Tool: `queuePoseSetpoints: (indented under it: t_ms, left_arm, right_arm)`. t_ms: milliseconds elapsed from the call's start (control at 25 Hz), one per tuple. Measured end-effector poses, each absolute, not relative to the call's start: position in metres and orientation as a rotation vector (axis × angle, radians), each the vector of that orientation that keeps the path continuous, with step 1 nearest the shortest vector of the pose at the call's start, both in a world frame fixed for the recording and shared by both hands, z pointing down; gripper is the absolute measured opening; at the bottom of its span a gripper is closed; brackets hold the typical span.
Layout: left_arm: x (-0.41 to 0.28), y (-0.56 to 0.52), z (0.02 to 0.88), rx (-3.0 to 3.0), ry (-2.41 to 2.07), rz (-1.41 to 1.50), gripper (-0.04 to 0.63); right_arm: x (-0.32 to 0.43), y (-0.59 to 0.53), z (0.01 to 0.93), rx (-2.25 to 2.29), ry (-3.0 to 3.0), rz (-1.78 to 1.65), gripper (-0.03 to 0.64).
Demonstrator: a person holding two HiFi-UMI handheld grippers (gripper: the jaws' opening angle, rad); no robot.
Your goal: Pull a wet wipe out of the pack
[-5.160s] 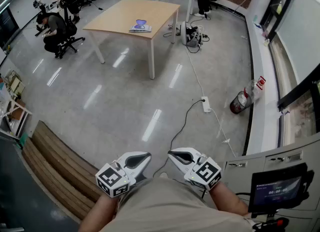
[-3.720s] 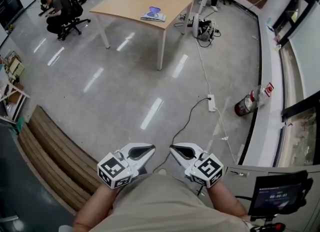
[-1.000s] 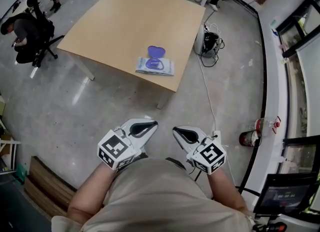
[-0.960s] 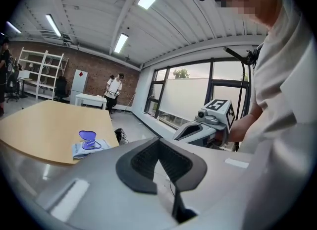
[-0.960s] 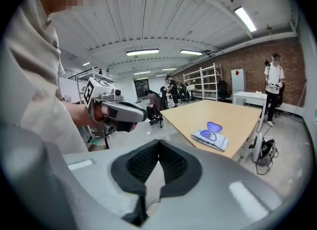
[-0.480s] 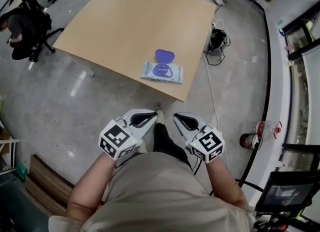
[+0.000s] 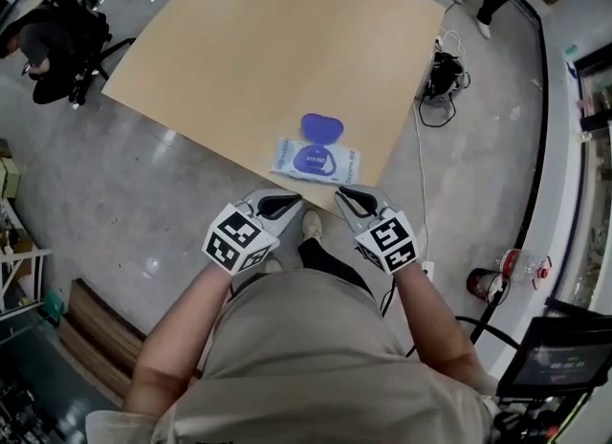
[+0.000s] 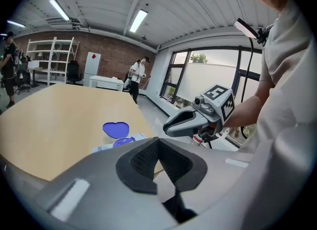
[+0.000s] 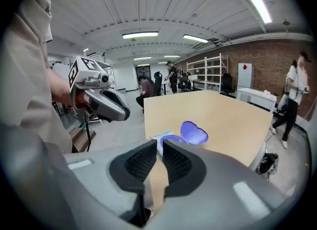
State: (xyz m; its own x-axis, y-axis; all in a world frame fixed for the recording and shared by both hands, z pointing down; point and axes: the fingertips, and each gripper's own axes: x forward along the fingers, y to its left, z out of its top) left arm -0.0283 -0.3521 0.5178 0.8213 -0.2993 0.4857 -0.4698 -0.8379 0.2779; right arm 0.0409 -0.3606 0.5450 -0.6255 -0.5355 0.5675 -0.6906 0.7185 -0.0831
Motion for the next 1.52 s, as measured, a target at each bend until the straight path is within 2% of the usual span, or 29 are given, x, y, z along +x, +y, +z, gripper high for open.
queuePoseSetpoints:
  t_ms: [400, 880, 1160, 1520]
  left_arm:
    - [-0.022, -0.421, 0.606, 2.43, -0.691, 0.759, 0.002]
    - [-0.035, -0.447, 0.661, 2.302, -0.729, 0.92, 0.002]
    - [-0.037, -0.446, 0.675, 2.266, -0.73, 0.927, 0.002]
    - [-0.036, -0.446, 0.68, 2.256, -0.717, 0.934, 0.002]
  right_arm:
    - [0.049, -0.433, 0.619, 0.757, -2.356, 0.411, 0.055]
    - [0.032, -0.45, 0.661, 0.575, -2.296, 0.391, 0.081]
    - [0.022, -0.447, 0.671, 0.555, -2.278, 0.387, 0.078]
    - [0.024, -0.446, 0.675, 0.555, -2.262, 0.385, 0.017]
